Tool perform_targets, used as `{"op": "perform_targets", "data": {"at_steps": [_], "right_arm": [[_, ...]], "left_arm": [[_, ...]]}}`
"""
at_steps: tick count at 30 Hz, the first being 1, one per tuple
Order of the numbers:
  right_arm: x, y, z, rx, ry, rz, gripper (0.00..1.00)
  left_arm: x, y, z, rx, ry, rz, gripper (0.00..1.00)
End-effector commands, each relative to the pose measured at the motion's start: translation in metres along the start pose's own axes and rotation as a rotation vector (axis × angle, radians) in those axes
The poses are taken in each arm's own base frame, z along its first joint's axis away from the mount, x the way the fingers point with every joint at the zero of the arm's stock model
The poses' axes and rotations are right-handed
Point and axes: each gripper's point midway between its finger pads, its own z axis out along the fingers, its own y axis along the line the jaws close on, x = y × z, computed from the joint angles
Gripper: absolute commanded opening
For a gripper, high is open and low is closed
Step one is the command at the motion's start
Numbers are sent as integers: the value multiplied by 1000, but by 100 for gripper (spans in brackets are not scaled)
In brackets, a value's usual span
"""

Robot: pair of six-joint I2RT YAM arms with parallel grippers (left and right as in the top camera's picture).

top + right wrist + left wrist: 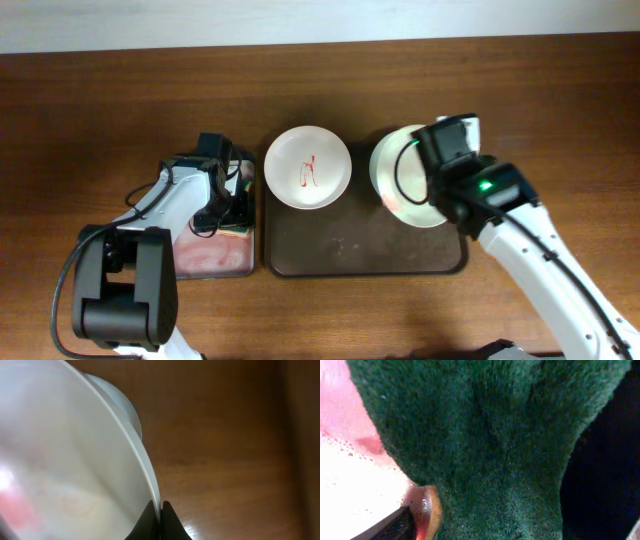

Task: Clean dirty plates on tray and stack at the side
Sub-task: 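Carry the plate right and set it on the table beside the tray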

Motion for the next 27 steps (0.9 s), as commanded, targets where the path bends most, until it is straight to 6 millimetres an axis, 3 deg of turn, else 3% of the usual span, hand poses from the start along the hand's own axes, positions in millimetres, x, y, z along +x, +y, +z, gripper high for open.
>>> {"op": "perform_targets", "data": {"at_steps": [1,5,6,7,8,10,13,16,18,21,25,27], "right_arm": [[-30,-15,-39,234,-203,-51,4],[-38,13,-70,270,-324,-151,4],[-41,7,-76,351,-354,-170,4],[-44,4,-79,385,-376,-141,4],[-45,22,-76,307,-372,-159,4],[-47,19,-76,343,-379,-166,4],[-40,30,-56,191,-307,-46,4],[-28,23,-22,58,-161,132,4],[-21,9,0,2,-66,231,4],[-4,-32,34,-39,78,403,4],[33,-107,71,-27,231,690,4],[53,-131,84,-4,297,781,4]], "left_arm": [[7,-1,7,15,27,1,75],[7,-1,7,15,26,1,75],[7,-1,7,15,27,1,75],[7,-1,7,16,27,1,75],[7,-1,7,15,27,1,75],[7,-1,7,15,27,1,75],[7,-1,7,15,27,1,75],[7,-1,7,15,27,1,75],[7,-1,7,16,27,1,74],[7,-1,7,15,27,1,75],[7,-1,7,16,27,1,75],[7,-1,7,16,27,1,75]]}}
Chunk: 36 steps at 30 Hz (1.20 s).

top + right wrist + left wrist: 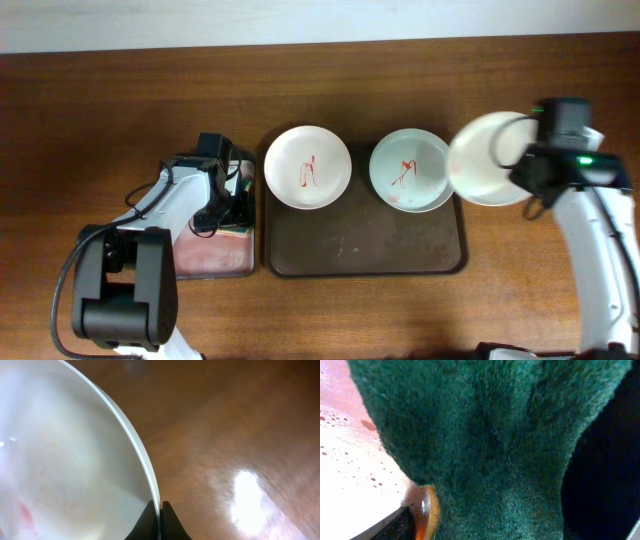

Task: Clean dirty plates on tray and stack at the side

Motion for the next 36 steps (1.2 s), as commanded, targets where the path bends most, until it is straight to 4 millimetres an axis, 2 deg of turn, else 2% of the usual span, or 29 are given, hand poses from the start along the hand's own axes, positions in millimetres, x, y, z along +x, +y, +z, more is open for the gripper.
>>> {"op": "perform_targets", "data": {"at_steps": [1,3,5,7,9,10,11,12,13,14,15,17,19,20,22,26,28,30,32,34,36], "right_arm": [[-3,-25,23,-30,102,142,4],[0,-46,44,-2,163,207,4],[9,-57,67,16,239,249,4],[18,-61,87,37,299,253,4],[25,-55,98,21,340,246,4],[25,-46,100,-29,348,224,8],[23,-41,100,-64,344,207,25],[21,-34,99,-105,345,199,34],[20,-21,96,-187,352,181,45],[19,0,89,-317,361,151,48],[16,25,76,-469,358,83,49],[12,57,56,-608,336,-35,52],[17,96,31,-700,311,-215,52],[24,118,19,-734,294,-323,52],[52,165,-5,-809,265,-541,55],[93,232,-39,-863,162,-795,57],[106,256,-51,-865,92,-873,58],[112,288,-51,-814,-17,-904,60],[120,308,-48,-831,-48,-920,60],[136,330,-33,-848,-50,-944,60],[146,340,-13,-838,-25,-935,60]], "left_arm": [[7,-1,7,15,27,1,75],[7,-1,7,15,27,1,75],[7,-1,7,16,27,1,75],[7,-1,7,15,27,1,75],[7,-1,7,16,27,1,75],[8,-1,7,16,27,1,75],[7,-1,7,16,27,1,75],[7,-1,7,16,27,1,76],[7,-1,7,15,27,1,77],[7,-1,7,16,26,1,79],[7,-1,7,16,26,1,79],[7,-1,7,16,26,1,80],[7,-1,7,16,26,1,80],[7,-1,7,16,26,1,80],[7,-1,7,16,26,1,80],[7,-1,7,16,26,1,80],[7,-1,7,16,26,1,80],[7,-1,7,16,26,1,80],[7,-1,7,16,26,1,80],[7,-1,7,16,26,1,80],[7,-1,7,16,26,1,80]]}}
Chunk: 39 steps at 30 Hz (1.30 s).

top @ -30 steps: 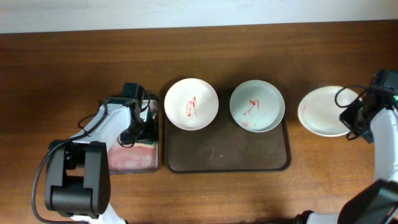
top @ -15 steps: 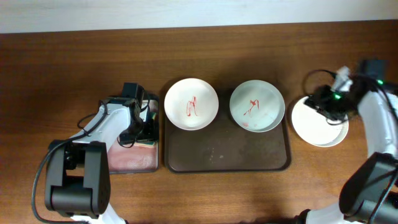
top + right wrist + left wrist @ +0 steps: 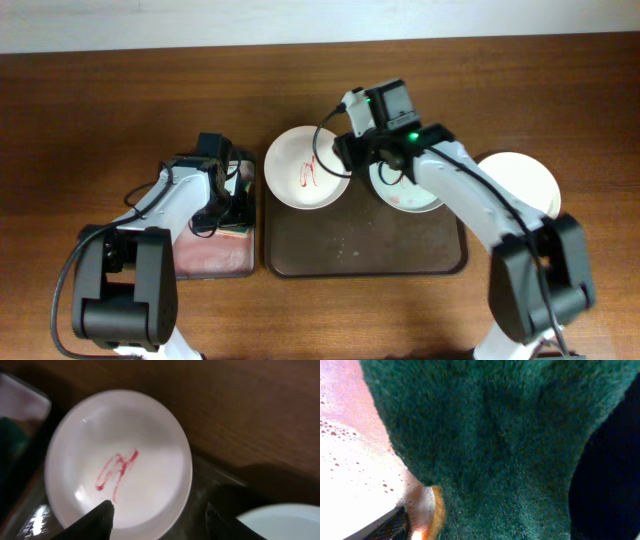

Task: Clean dirty plates on tray and stack at the side

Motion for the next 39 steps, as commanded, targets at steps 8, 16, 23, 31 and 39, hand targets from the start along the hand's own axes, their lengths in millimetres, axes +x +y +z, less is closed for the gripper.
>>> {"op": "perform_targets", "data": {"at_steps": [8,16,23,31,39], "right_arm": [[53,-16,66,49,164,162,36],[125,6,19,8,503,240,4],[151,22,0,-55,638,292,31],[157,8,2,45,640,327,4],[163,10,4,42,648,354,4]], "left_arm": [[8,-3,7,27,30,2,80],[8,-3,7,27,29,2,80],[7,-3,7,27,27,2,80],[-30,-10,-16,41,-75,9,75],[-35,-6,-12,18,-104,2,66]]}}
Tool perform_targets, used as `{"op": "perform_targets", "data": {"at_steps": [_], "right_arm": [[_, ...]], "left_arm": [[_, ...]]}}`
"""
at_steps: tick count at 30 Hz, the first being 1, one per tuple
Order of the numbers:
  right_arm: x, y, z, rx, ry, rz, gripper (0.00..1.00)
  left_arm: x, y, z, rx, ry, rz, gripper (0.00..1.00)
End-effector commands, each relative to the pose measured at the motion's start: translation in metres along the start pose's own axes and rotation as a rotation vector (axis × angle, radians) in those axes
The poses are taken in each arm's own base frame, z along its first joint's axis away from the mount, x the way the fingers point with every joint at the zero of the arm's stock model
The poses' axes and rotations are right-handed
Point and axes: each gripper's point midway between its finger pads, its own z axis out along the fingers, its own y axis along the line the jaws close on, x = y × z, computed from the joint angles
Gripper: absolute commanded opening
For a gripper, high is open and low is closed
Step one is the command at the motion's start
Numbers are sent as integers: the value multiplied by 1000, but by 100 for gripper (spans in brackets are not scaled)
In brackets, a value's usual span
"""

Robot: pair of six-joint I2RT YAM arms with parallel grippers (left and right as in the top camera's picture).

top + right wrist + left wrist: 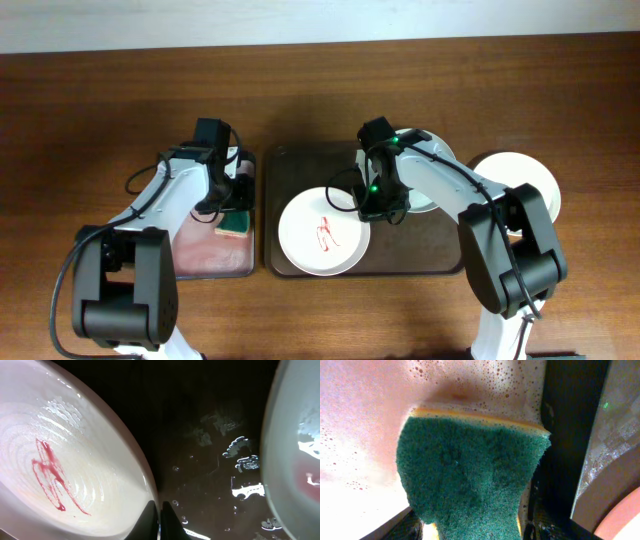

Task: Clean dirty plates on tray and stack at the side

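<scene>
A white plate with red streaks (322, 233) lies toward the front middle of the brown tray (420, 252). My right gripper (372, 205) is shut on its right rim, the fingertips (151, 511) pinching the edge. A second dirty plate (295, 435) sits at the tray's back right, partly under my right arm. A clean white plate (522, 185) rests on the table right of the tray. My left gripper (226, 198) is shut on a green and yellow sponge (470, 465), held just above the suds.
A shallow pan of pinkish soapy water (205, 255) stands left of the brown tray, its dark rim (567, 435) close to the sponge. The wet tray floor (220, 460) lies between the two dirty plates. Bare wooden table surrounds everything.
My right gripper was open over the red-streaked plate at the tray's back left; now it is shut on the rim and the plate is at the front middle. The sponge has risen from the suds.
First my right gripper held a plate above the tray's right dirty plate, then held it out to the right of the tray. Later that plate lay on the table and the gripper was open over the left dirty plate, which it now grips. The left gripper kept the sponge throughout.
</scene>
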Motion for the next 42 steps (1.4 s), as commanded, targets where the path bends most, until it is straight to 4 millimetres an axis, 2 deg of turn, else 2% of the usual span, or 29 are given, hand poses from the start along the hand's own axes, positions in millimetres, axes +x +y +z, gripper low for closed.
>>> {"op": "perform_targets", "data": {"at_steps": [1,2,4,7,8,12,15,16,17,19,26,28,29,30,31,32,36,39,42], "right_arm": [[4,-5,1,36,1,12,4],[4,-5,1,36,1,12,4],[5,-5,1,36,2,12,4],[6,-5,1,34,6,13,4],[6,-5,1,33,6,13,4],[6,-5,1,34,7,13,4],[6,-5,1,34,6,13,4],[6,-5,1,34,6,13,7],[6,-5,1,34,6,13,16],[5,-5,1,34,4,13,20],[-1,-4,1,29,-20,6,20],[-1,-4,1,29,-19,6,10],[-1,-4,1,29,-19,6,9],[-1,-4,1,29,-19,6,9],[-1,-4,1,29,-19,6,8],[0,-4,1,29,-17,7,8],[0,-4,1,30,-16,7,9],[-1,-4,2,29,-18,6,14],[-1,-5,5,28,-20,6,12]], "left_arm": [[10,10,9,-48,25,-29,65],[13,11,12,-50,29,-28,63],[19,11,19,-43,33,-29,49],[26,13,26,-45,41,-29,8],[27,13,26,-46,44,-29,0],[26,13,23,-47,43,-29,0],[11,11,-2,-52,9,-27,0],[8,9,-8,-47,0,-27,41],[8,7,-10,-34,0,-27,55],[12,5,-9,-21,17,-27,58],[23,-1,-3,15,50,-28,45],[32,1,4,12,66,-29,40],[36,1,7,11,72,-29,33],[39,2,9,10,79,-30,17],[40,2,10,10,81,-31,5],[40,2,10,10,82,-30,0],[43,3,9,8,92,-30,0],[43,3,9,8,92,-30,0],[43,3,9,9,92,-30,0]]}}
